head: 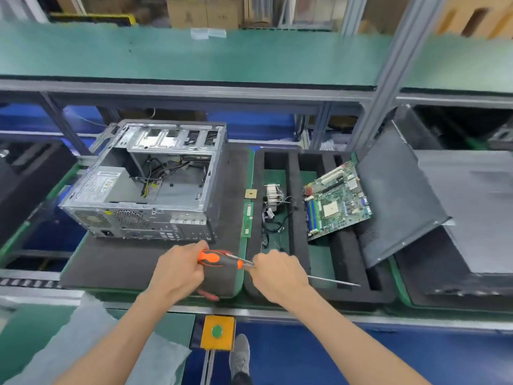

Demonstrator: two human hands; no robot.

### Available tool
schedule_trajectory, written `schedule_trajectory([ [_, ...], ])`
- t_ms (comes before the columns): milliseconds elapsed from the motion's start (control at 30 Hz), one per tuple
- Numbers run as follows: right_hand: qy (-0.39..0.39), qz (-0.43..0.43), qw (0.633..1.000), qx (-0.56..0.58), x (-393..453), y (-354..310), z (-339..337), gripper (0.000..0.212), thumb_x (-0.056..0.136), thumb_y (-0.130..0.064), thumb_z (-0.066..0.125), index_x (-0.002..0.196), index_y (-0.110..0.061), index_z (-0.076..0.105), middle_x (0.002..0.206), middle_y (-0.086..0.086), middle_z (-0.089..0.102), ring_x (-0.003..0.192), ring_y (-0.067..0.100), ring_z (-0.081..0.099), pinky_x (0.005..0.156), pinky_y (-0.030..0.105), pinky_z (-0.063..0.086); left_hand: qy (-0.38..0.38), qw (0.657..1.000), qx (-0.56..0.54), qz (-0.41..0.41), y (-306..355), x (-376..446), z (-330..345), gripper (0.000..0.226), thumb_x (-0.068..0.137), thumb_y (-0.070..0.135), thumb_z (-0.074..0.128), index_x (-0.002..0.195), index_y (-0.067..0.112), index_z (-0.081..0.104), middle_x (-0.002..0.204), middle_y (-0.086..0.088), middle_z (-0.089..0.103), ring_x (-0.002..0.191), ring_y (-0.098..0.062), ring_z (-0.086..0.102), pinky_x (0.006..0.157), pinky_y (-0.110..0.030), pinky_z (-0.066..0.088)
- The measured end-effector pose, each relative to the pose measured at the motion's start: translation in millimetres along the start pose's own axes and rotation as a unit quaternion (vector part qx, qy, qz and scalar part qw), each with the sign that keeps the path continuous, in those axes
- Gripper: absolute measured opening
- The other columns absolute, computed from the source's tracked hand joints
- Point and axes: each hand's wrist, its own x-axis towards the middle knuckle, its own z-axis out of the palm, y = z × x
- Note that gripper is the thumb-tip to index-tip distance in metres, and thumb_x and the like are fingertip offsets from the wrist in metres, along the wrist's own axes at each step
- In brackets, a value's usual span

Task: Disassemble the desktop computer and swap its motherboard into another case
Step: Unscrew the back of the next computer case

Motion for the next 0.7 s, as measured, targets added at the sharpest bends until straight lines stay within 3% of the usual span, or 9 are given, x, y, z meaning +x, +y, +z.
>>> schedule_trajectory([
  [100,0.024,0.001,1.0,-0.017,7.6,6.6,-32.2,0.033,0.102,-0.042,0.043,0.092,-0.015,0.059,0.079,0.007,0.053,0.073,0.035,0.06,0.061,0.037,0.034,0.023,1.0,-0.008,0.015,10.5,19.3,-19.4,0.021,0.071,0.02,0.042,0.089,0.027,0.049,0.077,0.008,0.062,0.076,-0.027,0.059,0.062,-0.037,0.05],
  [200,0.057,-0.006,0.998,-0.028,16.9,9.8,-67.0,0.035,0.102,-0.042,0.044,0.076,-0.019,0.042,0.064,0.0,0.033,0.057,0.029,0.045,0.058,0.037,0.033,0.056,0.998,-0.027,0.021,21.5,37.8,-43.7,0.024,0.069,0.021,0.037,0.088,0.029,0.05,0.069,0.01,0.057,0.072,-0.026,0.057,0.06,-0.035,0.047],
  [367,0.116,-0.006,0.991,-0.063,28.7,12.8,-122.1,0.034,0.101,-0.039,0.046,0.074,-0.018,0.04,0.065,0.003,0.042,0.046,0.021,0.028,0.051,0.034,0.025,0.124,0.99,-0.053,0.033,38.3,64.1,-87.0,0.026,0.067,0.019,0.039,0.086,0.028,0.054,0.063,0.011,0.054,0.068,-0.028,0.056,0.056,-0.035,0.047],
  [500,0.134,-0.007,0.987,-0.087,32.2,23.4,-153.8,0.027,0.098,-0.03,0.045,0.074,-0.019,0.038,0.077,0.007,0.057,0.056,0.029,0.041,0.054,0.035,0.027,0.163,0.985,-0.039,0.041,56.7,79.6,-110.9,0.025,0.069,0.02,0.042,0.088,0.029,0.056,0.062,0.013,0.05,0.07,-0.029,0.056,0.056,-0.034,0.042],
  [600,0.146,-0.004,0.985,-0.093,31.7,33.7,-168.6,0.035,0.101,-0.037,0.042,0.071,-0.018,0.038,0.068,0.001,0.041,0.063,0.032,0.055,0.056,0.035,0.031,0.182,0.982,-0.023,0.035,71.5,89.8,-120.3,0.018,0.075,0.018,0.053,0.089,0.029,0.055,0.066,0.011,0.054,0.073,-0.028,0.057,0.057,-0.032,0.036],
  [700,0.165,0.0,0.981,-0.103,26.9,45.8,-180.4,0.03,0.1,-0.039,0.041,0.083,-0.019,0.054,0.069,0.001,0.039,0.069,0.034,0.059,0.059,0.036,0.031,0.211,0.976,-0.014,0.054,86.6,97.6,-127.0,0.021,0.07,0.021,0.047,0.089,0.029,0.053,0.065,0.012,0.055,0.064,-0.022,0.05,0.051,-0.027,0.031],
])
